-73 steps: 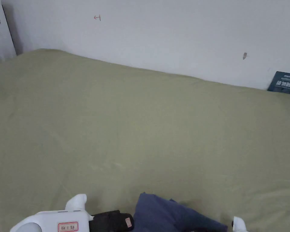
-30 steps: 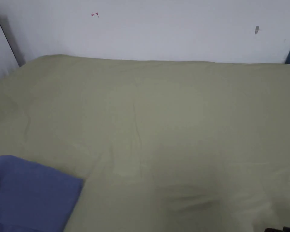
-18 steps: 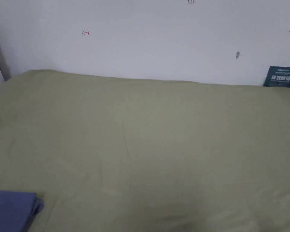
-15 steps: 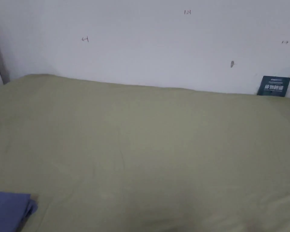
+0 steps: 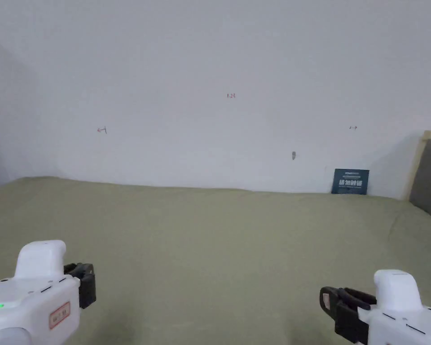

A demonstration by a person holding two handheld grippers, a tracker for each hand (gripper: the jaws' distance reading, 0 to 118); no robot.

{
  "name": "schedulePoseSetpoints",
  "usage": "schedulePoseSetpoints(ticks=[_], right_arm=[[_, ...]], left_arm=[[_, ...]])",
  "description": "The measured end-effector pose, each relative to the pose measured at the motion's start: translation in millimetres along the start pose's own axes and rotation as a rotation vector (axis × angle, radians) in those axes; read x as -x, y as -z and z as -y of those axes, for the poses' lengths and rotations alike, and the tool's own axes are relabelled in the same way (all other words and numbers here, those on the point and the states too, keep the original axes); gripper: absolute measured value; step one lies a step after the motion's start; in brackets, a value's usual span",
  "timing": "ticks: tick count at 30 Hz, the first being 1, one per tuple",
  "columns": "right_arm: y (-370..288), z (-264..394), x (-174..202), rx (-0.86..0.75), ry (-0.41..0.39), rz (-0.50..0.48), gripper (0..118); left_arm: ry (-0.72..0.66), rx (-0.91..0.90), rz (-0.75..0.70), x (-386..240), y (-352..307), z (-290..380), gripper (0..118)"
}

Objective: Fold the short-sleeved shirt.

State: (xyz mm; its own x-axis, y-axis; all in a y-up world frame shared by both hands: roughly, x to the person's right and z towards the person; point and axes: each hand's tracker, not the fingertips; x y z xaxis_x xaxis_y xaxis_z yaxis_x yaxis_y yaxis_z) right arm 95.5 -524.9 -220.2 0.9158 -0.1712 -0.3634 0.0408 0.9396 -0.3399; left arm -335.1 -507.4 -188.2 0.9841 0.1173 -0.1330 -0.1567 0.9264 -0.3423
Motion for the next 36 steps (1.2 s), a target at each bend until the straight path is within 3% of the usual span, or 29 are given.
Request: schedulePoseSetpoints(ticks=[2, 5, 8, 13, 14, 15, 16, 17, 18, 19, 20, 23, 36], right_arm=[[-7, -4, 6, -0.052, -0.061, 0.137, 0], [-8, -5, 10, -0.063, -0.139, 0.295, 0], [-9, -4, 6, -0.086, -0.100, 0.302, 0], [-5, -14, 1, -0.127, -0.156, 0.372, 0], [-3, -18, -2, -0.129, -0.163, 0.386, 0], [-3, -22, -5, -0.137, -0.161, 0.393, 0], [-4, -25, -8, -0.148, -0.153, 0.392, 3], [-5, -27, -11, -0.180, -0.137, 0.404, 20], [-5, -29, -14, -0.189, -0.132, 0.409, 54], [-3, -32, -17, -0.178, -0.134, 0.411, 104], [-1, -34, -21, -0.166, -0.131, 0.420, 117], [-4, -23, -25, -0.215, -0.148, 0.446, 117], [-6, -27, -22, -0.258, -0.142, 0.438, 118]], left_arm=[[-0.026, -0.128, -0.009, -20, -13, 5, 0], [0.069, -0.189, -0.033, -49, -22, 10, 0], [0.120, -0.180, -0.017, -67, -21, 15, 0], [0.124, -0.169, 0.010, -70, -15, 2, 3], [0.141, -0.167, 0.008, -69, -12, -3, 15], [0.158, -0.167, 0.017, -69, -10, -7, 36], [0.168, -0.194, 0.010, -66, -8, -8, 71], [0.163, -0.200, 0.000, -62, -4, -12, 85], [0.162, -0.206, -0.006, -58, -2, -14, 87], [0.160, -0.209, -0.007, -56, -4, -15, 87], [0.162, -0.204, -0.021, -54, -3, -17, 87], [0.184, -0.200, -0.076, -48, -1, -15, 90], [0.118, -0.211, -0.079, -36, -6, -10, 91]])
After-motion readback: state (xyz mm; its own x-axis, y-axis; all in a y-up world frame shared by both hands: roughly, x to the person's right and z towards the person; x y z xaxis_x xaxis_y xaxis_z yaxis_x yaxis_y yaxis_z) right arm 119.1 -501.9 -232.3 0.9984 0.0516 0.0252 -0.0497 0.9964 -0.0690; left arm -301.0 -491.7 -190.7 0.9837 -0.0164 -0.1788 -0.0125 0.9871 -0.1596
